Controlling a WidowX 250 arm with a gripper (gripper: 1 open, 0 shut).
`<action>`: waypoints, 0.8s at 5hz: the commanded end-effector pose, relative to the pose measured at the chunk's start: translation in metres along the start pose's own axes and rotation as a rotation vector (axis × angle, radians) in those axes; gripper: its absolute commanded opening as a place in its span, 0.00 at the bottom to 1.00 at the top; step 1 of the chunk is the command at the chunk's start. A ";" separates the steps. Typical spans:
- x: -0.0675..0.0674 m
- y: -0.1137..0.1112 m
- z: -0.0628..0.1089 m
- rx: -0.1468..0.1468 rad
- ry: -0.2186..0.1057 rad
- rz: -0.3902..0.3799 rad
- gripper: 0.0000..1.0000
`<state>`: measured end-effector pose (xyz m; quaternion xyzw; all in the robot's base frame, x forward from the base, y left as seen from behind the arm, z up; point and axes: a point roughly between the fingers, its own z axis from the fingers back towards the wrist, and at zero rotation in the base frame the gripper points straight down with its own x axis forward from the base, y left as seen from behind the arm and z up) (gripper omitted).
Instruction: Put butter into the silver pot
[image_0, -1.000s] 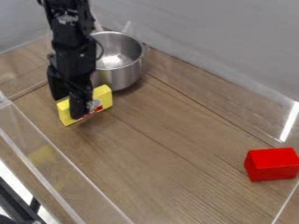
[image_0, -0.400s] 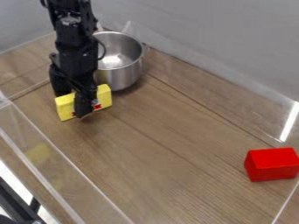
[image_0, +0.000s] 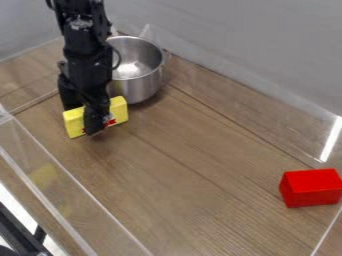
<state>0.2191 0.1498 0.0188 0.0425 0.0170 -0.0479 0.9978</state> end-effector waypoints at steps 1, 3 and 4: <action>-0.010 0.009 0.016 0.037 -0.052 0.012 0.00; -0.022 0.005 0.017 0.037 -0.060 0.014 0.00; -0.019 0.000 0.010 0.037 -0.073 0.006 1.00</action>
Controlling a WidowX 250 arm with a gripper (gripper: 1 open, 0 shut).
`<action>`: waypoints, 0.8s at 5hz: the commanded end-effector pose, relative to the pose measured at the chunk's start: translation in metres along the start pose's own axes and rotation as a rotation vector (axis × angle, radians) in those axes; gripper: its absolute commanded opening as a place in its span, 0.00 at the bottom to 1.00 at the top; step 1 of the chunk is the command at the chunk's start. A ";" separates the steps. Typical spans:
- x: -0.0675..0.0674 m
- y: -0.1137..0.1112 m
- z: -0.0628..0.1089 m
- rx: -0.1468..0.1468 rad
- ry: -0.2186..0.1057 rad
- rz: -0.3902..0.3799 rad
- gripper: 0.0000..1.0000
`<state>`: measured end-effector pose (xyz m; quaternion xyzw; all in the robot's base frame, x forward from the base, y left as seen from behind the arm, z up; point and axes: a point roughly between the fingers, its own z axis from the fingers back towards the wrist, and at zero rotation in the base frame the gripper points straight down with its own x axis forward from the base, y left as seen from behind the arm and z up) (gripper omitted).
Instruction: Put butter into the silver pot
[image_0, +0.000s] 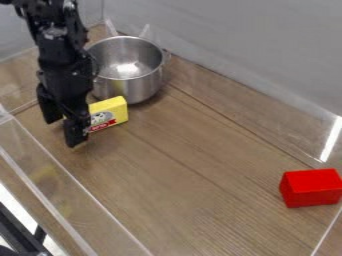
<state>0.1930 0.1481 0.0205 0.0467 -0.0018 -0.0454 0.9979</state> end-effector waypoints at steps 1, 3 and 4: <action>0.023 0.002 0.011 0.027 -0.047 0.026 1.00; 0.025 0.002 0.015 0.032 -0.063 -0.061 0.00; 0.027 0.003 0.020 0.036 -0.072 -0.098 0.00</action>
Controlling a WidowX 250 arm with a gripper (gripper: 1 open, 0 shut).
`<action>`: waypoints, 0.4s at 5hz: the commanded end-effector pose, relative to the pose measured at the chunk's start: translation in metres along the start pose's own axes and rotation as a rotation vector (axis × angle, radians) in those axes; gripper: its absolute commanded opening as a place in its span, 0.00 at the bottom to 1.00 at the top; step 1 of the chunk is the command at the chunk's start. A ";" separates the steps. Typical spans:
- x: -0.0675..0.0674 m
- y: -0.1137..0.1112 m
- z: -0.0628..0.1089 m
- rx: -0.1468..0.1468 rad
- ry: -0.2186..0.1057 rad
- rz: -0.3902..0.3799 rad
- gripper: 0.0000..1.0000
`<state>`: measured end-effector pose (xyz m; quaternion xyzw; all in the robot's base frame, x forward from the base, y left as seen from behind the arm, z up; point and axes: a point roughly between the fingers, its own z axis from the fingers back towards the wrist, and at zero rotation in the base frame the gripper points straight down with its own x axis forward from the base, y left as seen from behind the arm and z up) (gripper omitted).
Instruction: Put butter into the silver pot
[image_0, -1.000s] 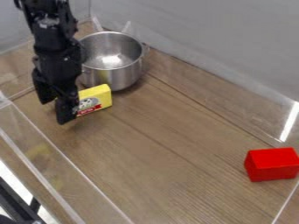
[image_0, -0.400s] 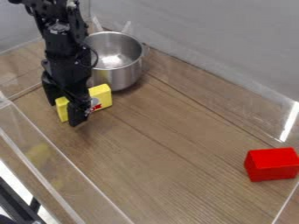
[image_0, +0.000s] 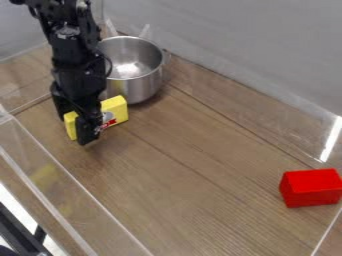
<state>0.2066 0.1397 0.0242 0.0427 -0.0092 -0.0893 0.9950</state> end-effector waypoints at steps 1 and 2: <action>0.021 0.004 0.036 0.053 -0.050 0.027 0.00; 0.029 -0.004 0.047 0.057 -0.049 0.055 0.00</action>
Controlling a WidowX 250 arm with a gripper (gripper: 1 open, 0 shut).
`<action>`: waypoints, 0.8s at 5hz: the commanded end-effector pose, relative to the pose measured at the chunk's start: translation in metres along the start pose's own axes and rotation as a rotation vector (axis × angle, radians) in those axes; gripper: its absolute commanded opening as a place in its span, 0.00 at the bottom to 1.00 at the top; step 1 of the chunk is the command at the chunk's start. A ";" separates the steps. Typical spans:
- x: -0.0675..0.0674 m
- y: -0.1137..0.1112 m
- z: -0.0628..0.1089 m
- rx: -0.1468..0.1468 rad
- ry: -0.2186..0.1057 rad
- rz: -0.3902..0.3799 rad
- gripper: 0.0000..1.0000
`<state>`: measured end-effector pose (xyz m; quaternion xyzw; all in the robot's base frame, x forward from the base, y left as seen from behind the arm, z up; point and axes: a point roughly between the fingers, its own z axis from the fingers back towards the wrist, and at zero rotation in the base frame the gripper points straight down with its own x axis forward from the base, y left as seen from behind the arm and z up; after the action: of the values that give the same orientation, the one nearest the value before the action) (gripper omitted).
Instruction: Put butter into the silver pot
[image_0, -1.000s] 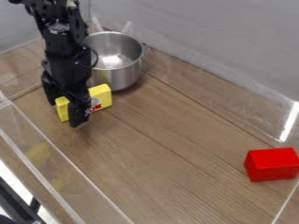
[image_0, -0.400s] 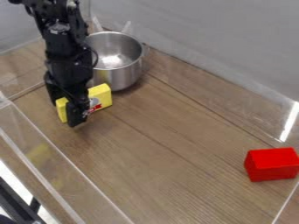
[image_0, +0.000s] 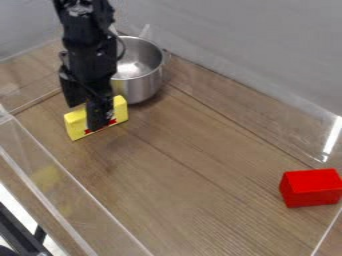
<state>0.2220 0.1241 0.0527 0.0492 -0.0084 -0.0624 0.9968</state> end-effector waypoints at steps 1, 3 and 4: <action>0.008 0.008 0.011 0.045 -0.054 -0.006 1.00; -0.002 0.015 -0.011 0.044 -0.027 0.022 1.00; -0.007 0.013 -0.025 0.045 -0.012 0.040 1.00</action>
<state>0.2153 0.1339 0.0264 0.0616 -0.0092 -0.0529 0.9967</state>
